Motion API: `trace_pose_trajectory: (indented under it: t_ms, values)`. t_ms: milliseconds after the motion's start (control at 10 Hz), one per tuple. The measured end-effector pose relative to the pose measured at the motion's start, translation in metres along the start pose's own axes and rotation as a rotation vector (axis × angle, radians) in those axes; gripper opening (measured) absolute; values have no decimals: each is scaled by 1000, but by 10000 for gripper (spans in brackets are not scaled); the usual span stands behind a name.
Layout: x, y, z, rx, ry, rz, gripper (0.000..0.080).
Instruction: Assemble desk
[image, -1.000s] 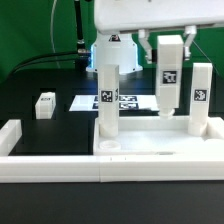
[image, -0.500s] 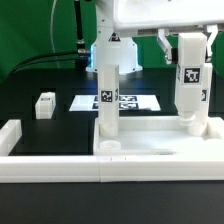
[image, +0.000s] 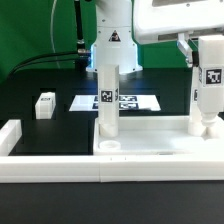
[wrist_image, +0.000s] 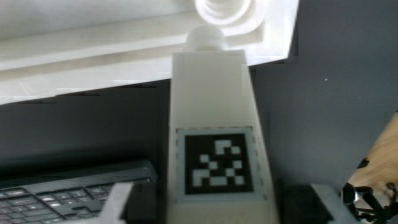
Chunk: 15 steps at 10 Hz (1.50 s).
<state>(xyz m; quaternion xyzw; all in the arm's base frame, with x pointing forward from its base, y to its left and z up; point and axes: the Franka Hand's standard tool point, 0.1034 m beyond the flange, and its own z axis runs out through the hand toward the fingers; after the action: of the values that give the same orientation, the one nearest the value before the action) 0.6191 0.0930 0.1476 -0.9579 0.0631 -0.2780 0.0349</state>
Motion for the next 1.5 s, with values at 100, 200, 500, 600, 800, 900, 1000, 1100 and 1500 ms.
trace_pose_trajectory:
  t_ms: [100,200,500,600,800,900,1000,1100,1500]
  values:
    - [-2,-1,2,-1,3,-4,287]
    - [-8,-6,9,-1,-1,-18,287]
    - [-15,-18,22,2,-14,-86,287]
    - [-15,-18,22,1,-13,-85,287]
    - [-15,-18,23,1,-14,-86,287]
    - [-16,-17,23,0,-15,-86,287]
    - [-16,-16,24,-1,-16,-90,287]
    - [-17,-12,25,-6,-19,-95,287]
    - [-22,-14,24,-4,-25,-98,287]
